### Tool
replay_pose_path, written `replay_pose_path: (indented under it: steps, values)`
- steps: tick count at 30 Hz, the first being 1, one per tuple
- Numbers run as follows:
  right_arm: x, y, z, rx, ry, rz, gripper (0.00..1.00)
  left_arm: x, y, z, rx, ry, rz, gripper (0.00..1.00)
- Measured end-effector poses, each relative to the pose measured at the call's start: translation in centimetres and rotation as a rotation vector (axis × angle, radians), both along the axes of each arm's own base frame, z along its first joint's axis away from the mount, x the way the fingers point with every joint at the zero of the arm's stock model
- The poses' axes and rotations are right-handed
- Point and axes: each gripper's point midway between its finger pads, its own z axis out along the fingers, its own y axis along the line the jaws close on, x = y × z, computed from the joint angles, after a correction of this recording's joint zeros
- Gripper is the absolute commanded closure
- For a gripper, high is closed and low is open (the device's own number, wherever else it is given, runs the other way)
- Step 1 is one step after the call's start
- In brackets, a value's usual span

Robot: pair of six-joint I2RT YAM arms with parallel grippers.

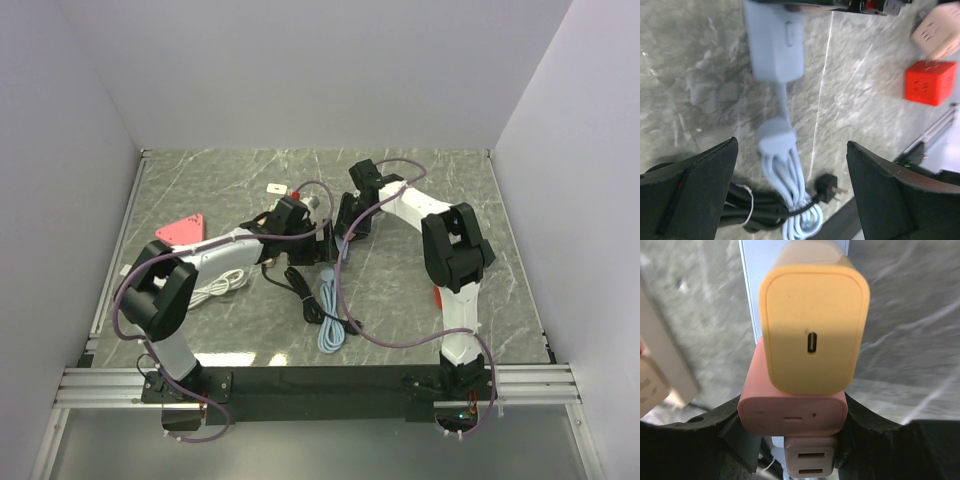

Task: Pull the plug off the socket

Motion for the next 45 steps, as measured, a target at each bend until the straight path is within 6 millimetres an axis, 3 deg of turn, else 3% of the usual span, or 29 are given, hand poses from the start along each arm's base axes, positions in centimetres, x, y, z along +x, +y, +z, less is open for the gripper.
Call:
replay_pose_path:
  steps: [6, 11, 18, 23, 29, 32, 38, 41, 43, 44, 45]
  values:
    - [-2.0, 1.7, 1.2, 0.130, 0.051, 0.021, 1.00, 0.9, 0.5, -1.1, 0.076, -0.058, 0.010, 0.03]
    - [-3.3, 2.4, 2.7, 0.201, 0.064, 0.052, 1.00, 2.4, 1.1, -1.1, 0.098, -0.111, 0.058, 0.03]
    - [-4.7, 2.7, 4.0, 0.259, 0.050, 0.070, 1.00, 2.8, 0.4, -0.7, 0.061, -0.134, 0.058, 0.03]
    - [-5.0, 3.0, 3.7, 0.285, 0.049, 0.058, 1.00, 2.5, -0.6, -0.8, 0.020, -0.117, 0.037, 0.09]
    - [-4.8, 3.4, 4.0, 0.321, 0.031, 0.025, 1.00, 1.4, -1.8, -2.5, 0.010, -0.047, 0.007, 0.18]
    - [-4.7, 3.5, 4.1, 0.336, 0.022, 0.014, 1.00, 1.0, -2.1, -2.5, 0.001, -0.035, -0.004, 0.25]
    - [-4.5, 3.8, 4.3, 0.341, 0.011, 0.011, 1.00, 1.0, -2.4, -2.2, -0.002, -0.031, -0.012, 0.48]
    - [-4.4, 3.8, 4.2, 0.337, 0.005, 0.013, 1.00, 1.1, -2.1, -2.7, 0.014, -0.010, 0.002, 0.62]
    - [-4.3, 4.0, 4.2, 0.329, -0.013, 0.022, 1.00, 1.2, -1.8, -3.2, 0.019, 0.009, 0.015, 0.79]
    - [-4.3, 4.0, 4.1, 0.329, -0.014, 0.021, 0.93, 1.2, -1.8, -3.2, 0.020, 0.012, 0.019, 0.86]
    - [-4.3, 4.0, 4.0, 0.329, -0.014, 0.021, 0.71, 1.2, -1.8, -3.3, 0.021, 0.014, 0.021, 0.99]
